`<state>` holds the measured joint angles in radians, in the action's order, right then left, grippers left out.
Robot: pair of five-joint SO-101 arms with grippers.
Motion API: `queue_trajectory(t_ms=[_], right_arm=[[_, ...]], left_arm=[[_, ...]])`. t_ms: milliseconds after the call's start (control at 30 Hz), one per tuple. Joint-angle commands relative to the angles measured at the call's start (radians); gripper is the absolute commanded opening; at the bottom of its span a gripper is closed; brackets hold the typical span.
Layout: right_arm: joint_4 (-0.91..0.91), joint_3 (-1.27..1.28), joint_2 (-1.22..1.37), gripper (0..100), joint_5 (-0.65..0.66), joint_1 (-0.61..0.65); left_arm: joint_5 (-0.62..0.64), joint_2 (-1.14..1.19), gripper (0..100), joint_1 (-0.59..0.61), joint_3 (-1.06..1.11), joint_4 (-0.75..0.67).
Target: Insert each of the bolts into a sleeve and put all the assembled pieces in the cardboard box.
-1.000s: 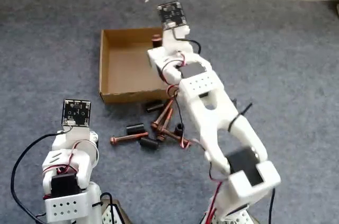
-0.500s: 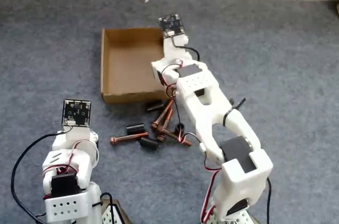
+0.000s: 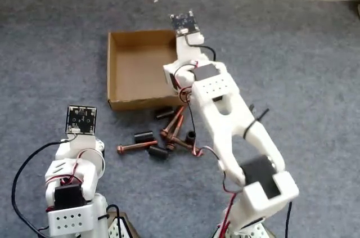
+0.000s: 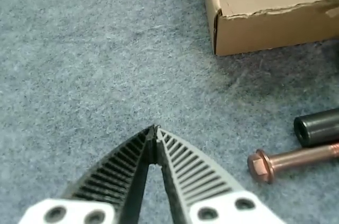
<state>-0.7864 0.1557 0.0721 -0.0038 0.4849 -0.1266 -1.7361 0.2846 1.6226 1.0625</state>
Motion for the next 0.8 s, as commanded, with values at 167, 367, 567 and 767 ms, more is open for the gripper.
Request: queue_trajectory(t_ms=[167, 367, 567, 767], right_arm=[[-0.349, -0.036, -0.226, 5.3, -0.008, 0.007], [-0.475, 0.007, -0.265, 4.9, -0.003, 0.022], [-0.478, 0.179, -0.332, 4.8, -0.003, 0.056], [-0.452, 0.329, -0.346, 4.8, -0.008, 0.113]], left_arm=[[-0.009, -0.005, 1, 0.004, -0.005, -0.021], [-0.009, -0.005, 1, 0.004, -0.005, -0.021], [-0.009, -0.005, 1, 0.004, 0.007, -0.023], [-0.011, -0.005, 1, 0.004, 0.007, -0.023]])
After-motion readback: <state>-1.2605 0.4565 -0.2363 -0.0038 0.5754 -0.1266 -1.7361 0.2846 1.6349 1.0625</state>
